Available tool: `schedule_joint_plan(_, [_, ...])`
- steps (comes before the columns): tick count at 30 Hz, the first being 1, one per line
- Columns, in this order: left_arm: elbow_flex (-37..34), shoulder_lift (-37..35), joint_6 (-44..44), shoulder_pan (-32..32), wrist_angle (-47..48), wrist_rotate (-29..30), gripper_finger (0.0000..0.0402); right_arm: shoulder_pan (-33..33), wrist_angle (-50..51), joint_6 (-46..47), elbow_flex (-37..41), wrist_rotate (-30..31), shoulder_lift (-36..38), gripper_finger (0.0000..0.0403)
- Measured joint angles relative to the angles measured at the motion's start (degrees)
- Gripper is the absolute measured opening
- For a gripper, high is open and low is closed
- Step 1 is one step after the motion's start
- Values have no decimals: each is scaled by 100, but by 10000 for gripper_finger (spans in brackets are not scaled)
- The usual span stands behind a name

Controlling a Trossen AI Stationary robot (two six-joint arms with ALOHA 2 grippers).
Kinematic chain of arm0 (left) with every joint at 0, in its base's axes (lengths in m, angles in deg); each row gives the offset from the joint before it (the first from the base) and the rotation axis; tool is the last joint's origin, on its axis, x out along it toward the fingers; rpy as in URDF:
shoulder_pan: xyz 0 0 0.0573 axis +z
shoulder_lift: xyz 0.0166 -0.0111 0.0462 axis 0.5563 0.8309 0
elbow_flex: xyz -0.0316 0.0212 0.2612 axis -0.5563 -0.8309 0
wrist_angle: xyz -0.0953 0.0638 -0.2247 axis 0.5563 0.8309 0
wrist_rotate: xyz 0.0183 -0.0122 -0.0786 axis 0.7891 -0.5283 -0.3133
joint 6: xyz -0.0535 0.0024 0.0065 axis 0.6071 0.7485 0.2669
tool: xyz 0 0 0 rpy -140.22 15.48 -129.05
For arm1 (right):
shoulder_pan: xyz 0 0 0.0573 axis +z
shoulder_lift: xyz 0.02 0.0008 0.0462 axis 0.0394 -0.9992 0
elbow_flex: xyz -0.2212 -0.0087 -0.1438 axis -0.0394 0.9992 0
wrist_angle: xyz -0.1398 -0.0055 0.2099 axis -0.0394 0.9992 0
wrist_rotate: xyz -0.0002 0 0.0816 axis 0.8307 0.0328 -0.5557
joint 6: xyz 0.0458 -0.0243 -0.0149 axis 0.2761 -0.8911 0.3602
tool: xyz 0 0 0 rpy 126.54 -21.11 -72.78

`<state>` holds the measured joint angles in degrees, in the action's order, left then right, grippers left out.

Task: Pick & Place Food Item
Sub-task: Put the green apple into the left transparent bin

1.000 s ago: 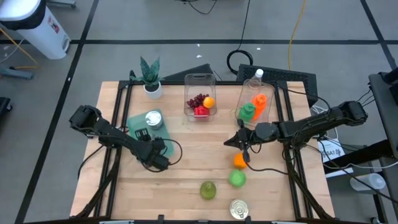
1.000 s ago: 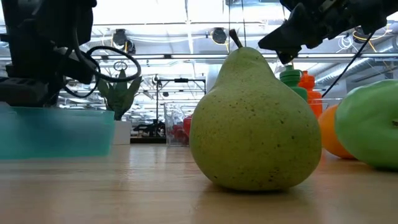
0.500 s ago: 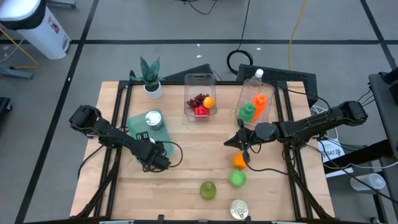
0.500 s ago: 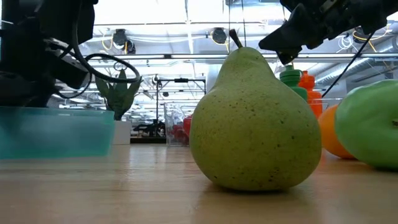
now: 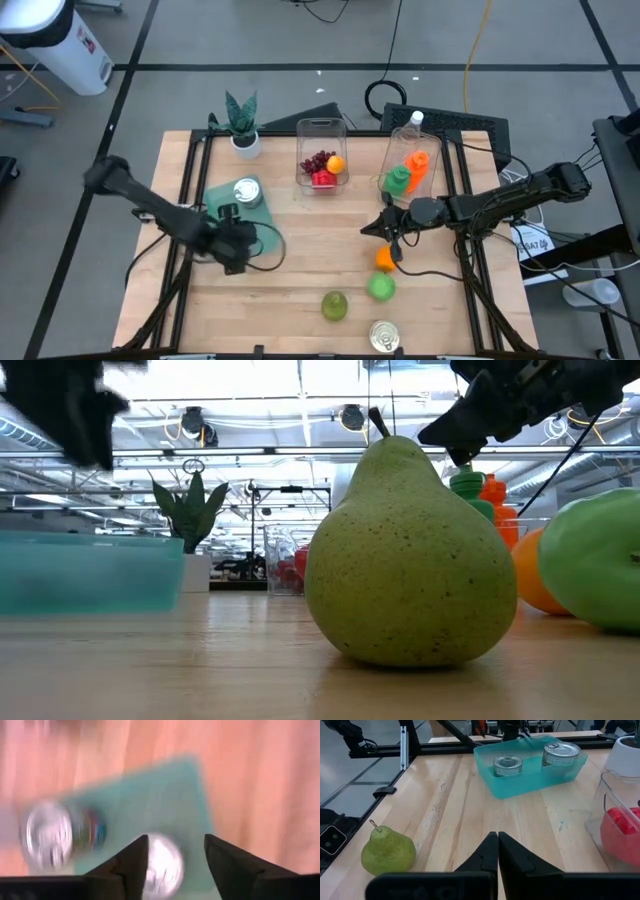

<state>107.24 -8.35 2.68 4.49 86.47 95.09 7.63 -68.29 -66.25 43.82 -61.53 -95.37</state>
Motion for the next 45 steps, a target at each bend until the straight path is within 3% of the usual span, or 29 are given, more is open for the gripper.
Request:
schedule_joint_plan(3, [-350,-1043,-1250,-214,-1591,39,166,-2,-11,-24,0,1,0,4])
schedule_joint_plan(7, [-1399,-2285,-3229,-93,-3966,-1386,106,-2,-43,-116,0,-4,0,4])
schedule_joint_plan(10, [-2234,-3117,-3909,301,-5109,-2128,60,-2,-137,-153,0,-137,-2,4])
schedule_joint_plan(15, [-3363,-4511,-3646,626,-5713,-2093,50,72,-375,-158,0,-303,80,4])
schedule_joint_plan(19, [-3882,-5678,-3555,470,-5715,-1547,49,107,-250,-270,26,-335,428,4])
schedule_joint_plan(22, [-4155,-6236,-3653,430,-5693,-1111,49,-52,-452,-287,195,-701,834,4])
schedule_joint_plan(27, [-4541,-6671,-3658,432,-6026,-428,49,-382,-1424,205,752,-1341,1557,4])
schedule_joint_plan(32, [-5137,-6667,-3836,432,-6918,237,49,-562,-1471,467,1209,-1355,2115,4])
schedule_joint_plan(36, [-5294,-6669,-4196,504,-7218,419,49,-641,-1605,407,1531,-1330,2404,4])
schedule_joint_plan(45, [-5273,-6665,-3780,755,-7078,476,49,-669,-3052,-161,2618,-1089,2409,4])
